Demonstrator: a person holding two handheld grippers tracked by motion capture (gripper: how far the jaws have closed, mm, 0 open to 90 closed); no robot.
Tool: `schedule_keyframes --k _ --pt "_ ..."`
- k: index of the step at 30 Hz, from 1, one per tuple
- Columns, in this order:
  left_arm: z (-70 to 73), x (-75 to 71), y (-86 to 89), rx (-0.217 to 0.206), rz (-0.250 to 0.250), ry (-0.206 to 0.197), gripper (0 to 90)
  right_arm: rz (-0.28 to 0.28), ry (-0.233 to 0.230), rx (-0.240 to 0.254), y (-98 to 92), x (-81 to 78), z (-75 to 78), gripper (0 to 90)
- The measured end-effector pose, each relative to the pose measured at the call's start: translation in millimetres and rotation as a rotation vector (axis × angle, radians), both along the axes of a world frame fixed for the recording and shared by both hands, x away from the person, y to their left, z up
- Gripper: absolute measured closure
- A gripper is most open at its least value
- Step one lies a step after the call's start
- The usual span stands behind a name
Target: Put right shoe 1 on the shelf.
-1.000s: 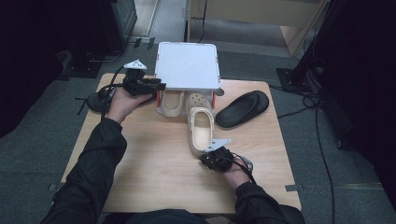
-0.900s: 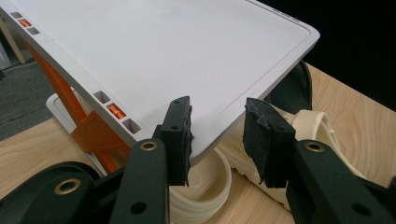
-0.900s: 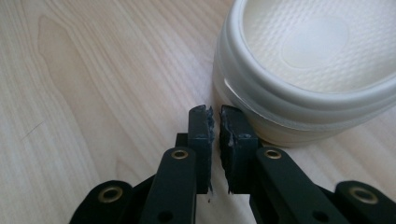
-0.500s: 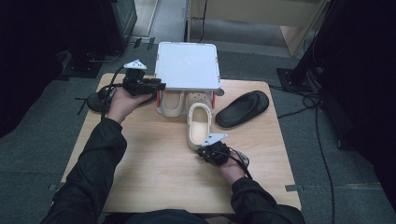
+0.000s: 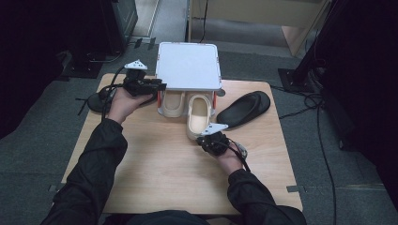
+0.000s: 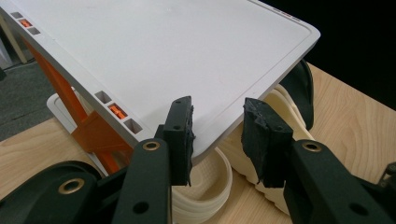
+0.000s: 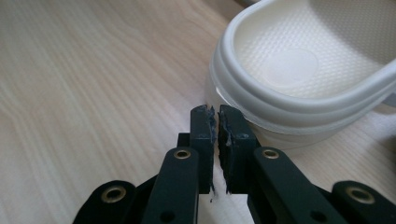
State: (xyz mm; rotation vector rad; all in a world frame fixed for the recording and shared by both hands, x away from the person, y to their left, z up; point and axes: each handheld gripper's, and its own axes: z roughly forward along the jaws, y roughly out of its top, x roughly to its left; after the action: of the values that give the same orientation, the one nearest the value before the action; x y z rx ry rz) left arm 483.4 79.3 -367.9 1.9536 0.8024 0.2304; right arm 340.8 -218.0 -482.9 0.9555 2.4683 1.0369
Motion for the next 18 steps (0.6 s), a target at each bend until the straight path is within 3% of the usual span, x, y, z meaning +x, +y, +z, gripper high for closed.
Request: schedule_keyframes --k 5,12,18 --pt "0.0 -0.1 -0.2 0.002 0.001 -0.001 63.7 -0.021 -0.001 -0.007 -2.5 12.1 1.7 84.6" --pt "0.0 0.0 -0.2 0.002 0.001 -0.002 63.9 -0.05 0.016 0.048 -5.0 31.1 2.1 84.6" --pt "-0.1 0.0 -0.1 0.002 0.001 -0.002 63.9 -0.069 -0.017 0.024 -1.6 46.1 4.9 84.7"
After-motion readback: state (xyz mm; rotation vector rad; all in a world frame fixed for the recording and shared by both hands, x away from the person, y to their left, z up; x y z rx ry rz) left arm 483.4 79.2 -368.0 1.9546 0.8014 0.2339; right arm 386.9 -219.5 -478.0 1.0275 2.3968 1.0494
